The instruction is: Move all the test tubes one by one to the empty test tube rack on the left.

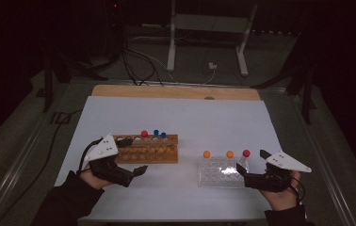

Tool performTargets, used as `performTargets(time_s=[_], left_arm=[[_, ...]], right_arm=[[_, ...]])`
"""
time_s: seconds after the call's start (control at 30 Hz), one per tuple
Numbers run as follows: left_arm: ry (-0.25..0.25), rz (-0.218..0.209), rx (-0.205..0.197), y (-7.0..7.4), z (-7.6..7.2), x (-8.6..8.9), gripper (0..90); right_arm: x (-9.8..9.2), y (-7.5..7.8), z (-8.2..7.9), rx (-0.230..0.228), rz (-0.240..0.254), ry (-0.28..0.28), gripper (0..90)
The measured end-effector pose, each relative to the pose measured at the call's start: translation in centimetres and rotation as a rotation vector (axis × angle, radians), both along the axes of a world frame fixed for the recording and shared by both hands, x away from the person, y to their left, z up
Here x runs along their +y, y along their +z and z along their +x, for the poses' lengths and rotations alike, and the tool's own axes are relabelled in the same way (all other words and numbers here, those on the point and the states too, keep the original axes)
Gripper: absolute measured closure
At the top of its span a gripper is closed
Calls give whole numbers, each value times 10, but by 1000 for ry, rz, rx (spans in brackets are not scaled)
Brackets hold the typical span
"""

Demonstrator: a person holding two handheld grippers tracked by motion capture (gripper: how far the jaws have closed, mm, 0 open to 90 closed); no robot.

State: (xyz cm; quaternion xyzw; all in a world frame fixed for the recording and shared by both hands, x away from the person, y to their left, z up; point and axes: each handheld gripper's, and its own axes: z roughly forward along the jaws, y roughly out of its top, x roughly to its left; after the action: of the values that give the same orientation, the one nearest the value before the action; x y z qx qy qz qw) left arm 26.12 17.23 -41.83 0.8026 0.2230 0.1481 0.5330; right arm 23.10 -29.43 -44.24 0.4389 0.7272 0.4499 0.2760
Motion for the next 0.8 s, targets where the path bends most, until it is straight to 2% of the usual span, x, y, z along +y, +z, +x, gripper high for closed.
performTargets(time_s=[0.1, 0.3, 0.4, 0.8], left_arm=[[-4, -4, 4, -2, -2, 0, 17], [-10, -15, 14, -4, -3, 0, 17], [-11, -16, 16, -5, -3, 1, 17], [-5, -8, 15, -7, -3, 2, 17]], right_arm=[[-4, -8, 4, 27, -14, -24, 65], [-7, -20, 9, 61, -60, -72, 240], [-6, -22, 11, 72, -70, -64, 408], [-2, -26, 22, 100, -78, -34, 663]])
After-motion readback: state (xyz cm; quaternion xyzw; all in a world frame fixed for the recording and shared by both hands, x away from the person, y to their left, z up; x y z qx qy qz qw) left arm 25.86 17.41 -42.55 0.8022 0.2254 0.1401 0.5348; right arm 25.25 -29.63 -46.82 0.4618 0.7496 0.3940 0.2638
